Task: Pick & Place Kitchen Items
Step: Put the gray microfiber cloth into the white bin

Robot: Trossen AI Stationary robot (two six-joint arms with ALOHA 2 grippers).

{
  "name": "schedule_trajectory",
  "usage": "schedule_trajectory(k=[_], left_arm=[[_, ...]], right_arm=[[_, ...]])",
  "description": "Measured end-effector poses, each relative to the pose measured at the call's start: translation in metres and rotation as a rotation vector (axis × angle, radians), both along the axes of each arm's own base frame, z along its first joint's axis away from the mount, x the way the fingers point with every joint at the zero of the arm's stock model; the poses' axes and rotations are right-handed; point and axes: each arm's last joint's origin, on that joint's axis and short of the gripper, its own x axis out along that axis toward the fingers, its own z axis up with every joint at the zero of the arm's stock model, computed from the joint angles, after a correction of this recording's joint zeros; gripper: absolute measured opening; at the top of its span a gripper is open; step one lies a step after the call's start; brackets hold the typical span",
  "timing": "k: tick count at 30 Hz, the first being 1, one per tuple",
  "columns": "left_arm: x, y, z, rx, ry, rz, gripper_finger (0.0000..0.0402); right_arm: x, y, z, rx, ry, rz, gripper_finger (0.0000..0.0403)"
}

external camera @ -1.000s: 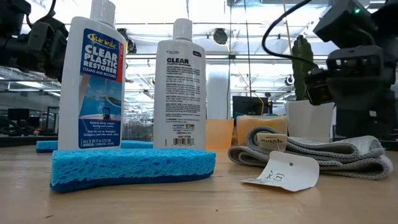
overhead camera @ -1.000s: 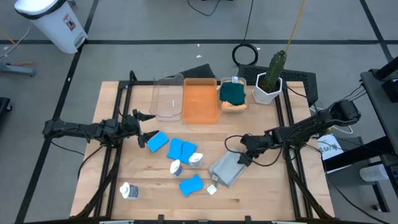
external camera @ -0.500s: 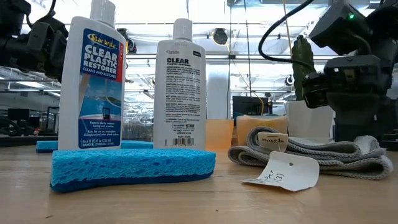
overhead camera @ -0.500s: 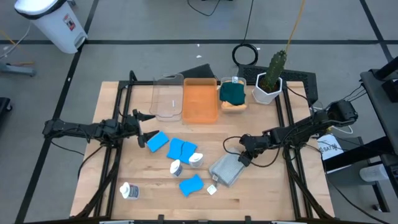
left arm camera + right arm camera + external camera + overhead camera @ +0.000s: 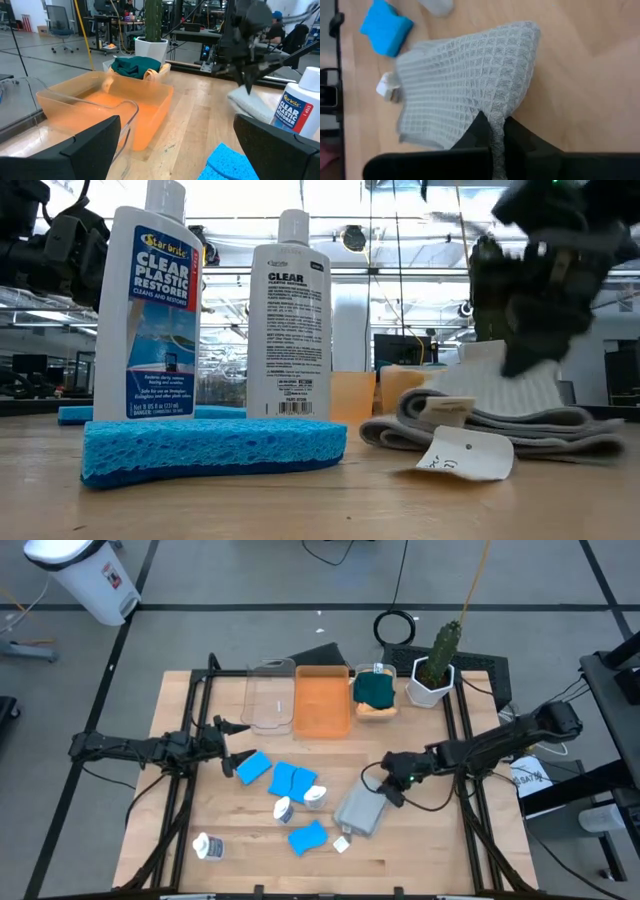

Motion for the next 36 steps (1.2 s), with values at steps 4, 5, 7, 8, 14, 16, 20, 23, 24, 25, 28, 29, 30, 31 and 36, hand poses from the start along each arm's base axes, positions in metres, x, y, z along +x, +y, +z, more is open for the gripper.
schedule_trajectory(k=[4, 5, 7, 8, 14, 16, 20, 23, 24, 25, 28, 29, 30, 31, 36], left_arm=[[0.0, 0.0, 0.0, 0.0, 0.0, -0.001, 0.0395], [0.0, 0.0, 0.0, 0.0, 0.0, -0.001, 0.0395], [0.0, 0.0, 0.0, 0.0, 0.0, -0.001, 0.0395], [0.0, 0.0, 0.0, 0.0, 0.0, 0.0, 0.0395], [0.0, 0.0, 0.0, 0.0, 0.0, -0.001, 0.0395], [0.0, 0.0, 0.0, 0.0, 0.0, 0.0, 0.0395], [0.0, 0.0, 0.0, 0.0, 0.0, 0.0, 0.0395], [0.0, 0.0, 0.0, 0.0, -0.001, 0.0, 0.0395], [0.0, 0.0, 0.0, 0.0, 0.0, 0.0, 0.0395], [0.0, 0.0, 0.0, 0.0, 0.0, 0.0, 0.0395], [0.0, 0.0, 0.0, 0.0, 0.0, 0.0, 0.0395], [0.0, 0.0, 0.0, 0.0, 0.0, 0.0, 0.0395], [0.0, 0.0, 0.0, 0.0, 0.0, 0.0, 0.0395], [0.0, 0.0, 0.0, 0.0, 0.0, 0.0, 0.0395], [0.0, 0.0, 0.0, 0.0, 0.0, 0.0, 0.0395]], right_arm=[[0.004, -0.005, 0.031, -0.158, -0.029, 0.061, 0.0002], [0.005, -0.006, 0.041, -0.199, -0.041, 0.071, 0.0002], [0.007, -0.01, 0.058, -0.279, -0.061, 0.102, 0.0001], [0.007, -0.012, 0.065, -0.314, -0.067, 0.116, 0.0001], [0.014, -0.027, 0.109, -0.494, -0.182, 0.201, 0.0001], [0.015, -0.034, 0.12, -0.549, -0.204, 0.214, 0.0001], [0.015, -0.051, 0.142, -0.684, -0.241, 0.241, 0.0001], [0.016, -0.069, 0.159, -0.783, -0.267, 0.228, 0.0], [0.015, -0.075, 0.165, -0.814, -0.266, 0.22, 0.0], [0.014, -0.082, 0.171, -0.849, -0.271, 0.207, 0.0], [0.009, -0.105, 0.189, -0.955, -0.278, 0.152, 0.0], [0.006, -0.114, 0.194, -0.986, -0.271, 0.125, 0.0], [0.004, -0.123, 0.198, -1.017, -0.265, 0.093, 0.0], [0.001, -0.132, 0.2, -1.047, -0.255, 0.063, 0.0], [-0.018, -0.179, 0.206, -1.203, -0.155, -0.068, 0.0]])
